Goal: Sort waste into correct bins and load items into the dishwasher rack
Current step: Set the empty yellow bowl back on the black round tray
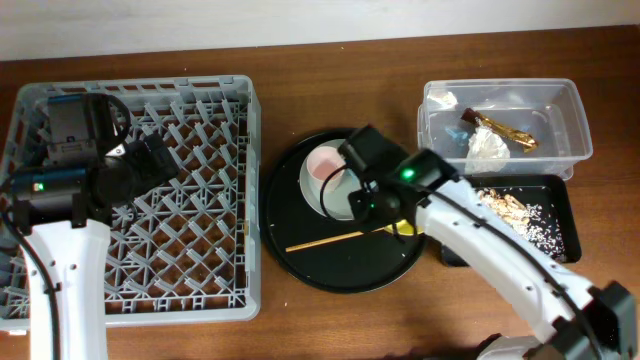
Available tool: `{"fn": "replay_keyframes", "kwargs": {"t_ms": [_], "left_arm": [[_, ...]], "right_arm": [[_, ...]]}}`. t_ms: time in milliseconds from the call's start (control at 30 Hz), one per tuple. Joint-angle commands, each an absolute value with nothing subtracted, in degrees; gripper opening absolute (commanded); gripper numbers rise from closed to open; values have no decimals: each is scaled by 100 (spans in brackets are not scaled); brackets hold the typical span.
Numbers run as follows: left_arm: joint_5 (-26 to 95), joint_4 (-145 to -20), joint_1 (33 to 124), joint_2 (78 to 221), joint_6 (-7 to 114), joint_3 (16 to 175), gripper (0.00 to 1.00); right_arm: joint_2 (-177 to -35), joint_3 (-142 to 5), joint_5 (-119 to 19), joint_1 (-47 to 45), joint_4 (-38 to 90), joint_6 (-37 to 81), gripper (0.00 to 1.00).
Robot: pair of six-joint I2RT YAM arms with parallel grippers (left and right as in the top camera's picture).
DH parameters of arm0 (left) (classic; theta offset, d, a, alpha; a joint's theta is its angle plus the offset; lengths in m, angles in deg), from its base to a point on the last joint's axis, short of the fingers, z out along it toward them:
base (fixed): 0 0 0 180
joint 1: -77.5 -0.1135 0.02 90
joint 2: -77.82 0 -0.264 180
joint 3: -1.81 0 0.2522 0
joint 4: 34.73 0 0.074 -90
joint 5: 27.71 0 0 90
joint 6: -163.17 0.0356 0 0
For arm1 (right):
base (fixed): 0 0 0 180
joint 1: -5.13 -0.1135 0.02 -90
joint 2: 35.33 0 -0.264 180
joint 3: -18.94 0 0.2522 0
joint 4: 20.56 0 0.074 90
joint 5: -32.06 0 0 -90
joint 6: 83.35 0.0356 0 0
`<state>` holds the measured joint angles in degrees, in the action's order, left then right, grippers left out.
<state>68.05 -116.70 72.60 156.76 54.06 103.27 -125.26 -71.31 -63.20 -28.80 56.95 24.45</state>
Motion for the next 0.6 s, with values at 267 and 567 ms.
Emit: {"fn": "replay_keyframes", "kwargs": {"t_ms": [267, 567], "left_arm": [[6765, -11674, 7244, 15593, 5347, 10358, 99], [6765, -11674, 7244, 15593, 5347, 10360, 99]], "right_arm": [[-12463, -6135, -6816, -2900, 4563, 1405, 13], [-12935, -6924, -4510, -3547, 4598, -2361, 41]]}}
